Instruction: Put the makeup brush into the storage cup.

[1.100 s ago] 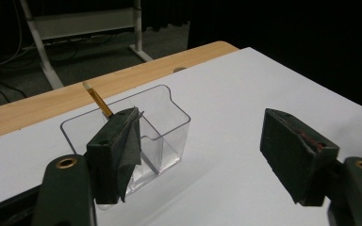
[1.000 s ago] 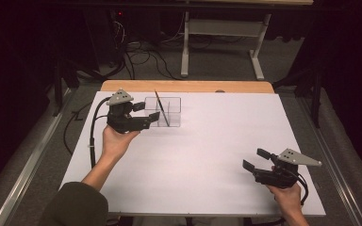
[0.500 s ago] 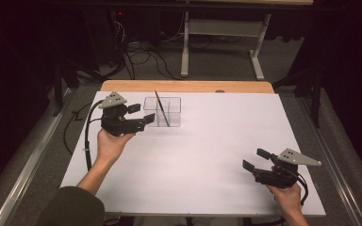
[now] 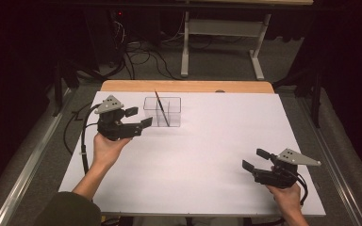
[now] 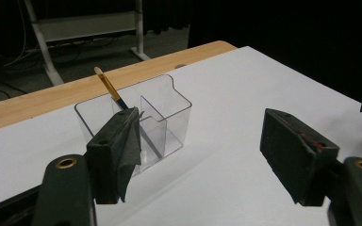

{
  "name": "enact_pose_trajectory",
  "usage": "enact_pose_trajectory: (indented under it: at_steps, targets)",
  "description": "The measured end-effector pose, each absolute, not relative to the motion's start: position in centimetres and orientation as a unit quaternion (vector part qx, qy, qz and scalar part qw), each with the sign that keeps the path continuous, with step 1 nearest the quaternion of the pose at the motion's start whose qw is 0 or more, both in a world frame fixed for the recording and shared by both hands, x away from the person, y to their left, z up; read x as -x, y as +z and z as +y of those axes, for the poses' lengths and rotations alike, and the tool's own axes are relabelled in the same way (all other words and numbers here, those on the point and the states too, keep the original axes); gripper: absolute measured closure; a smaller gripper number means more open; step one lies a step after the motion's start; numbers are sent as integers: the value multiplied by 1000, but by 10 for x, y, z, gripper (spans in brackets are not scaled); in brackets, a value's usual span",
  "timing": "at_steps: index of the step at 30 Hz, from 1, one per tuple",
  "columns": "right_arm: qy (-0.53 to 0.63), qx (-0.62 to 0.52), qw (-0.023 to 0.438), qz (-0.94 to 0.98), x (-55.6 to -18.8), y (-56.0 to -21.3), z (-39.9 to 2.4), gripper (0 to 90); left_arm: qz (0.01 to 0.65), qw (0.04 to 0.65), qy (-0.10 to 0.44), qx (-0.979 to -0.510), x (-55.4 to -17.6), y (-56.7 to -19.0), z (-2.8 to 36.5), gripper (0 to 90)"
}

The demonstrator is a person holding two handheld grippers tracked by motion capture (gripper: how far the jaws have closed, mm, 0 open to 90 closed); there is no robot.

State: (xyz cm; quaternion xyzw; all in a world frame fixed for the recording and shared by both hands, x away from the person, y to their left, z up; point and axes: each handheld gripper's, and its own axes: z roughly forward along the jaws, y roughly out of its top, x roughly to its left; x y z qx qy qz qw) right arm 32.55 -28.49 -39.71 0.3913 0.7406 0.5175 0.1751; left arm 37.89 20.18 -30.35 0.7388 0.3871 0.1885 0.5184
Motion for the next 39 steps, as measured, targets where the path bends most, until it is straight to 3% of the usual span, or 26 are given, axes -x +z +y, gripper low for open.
enact_pose_trajectory:
  at_steps: [39]
  targets:
    - [518,-391,175,741,-325,-397,-284,221,387,508,184,-747,-357,-321,207,297]
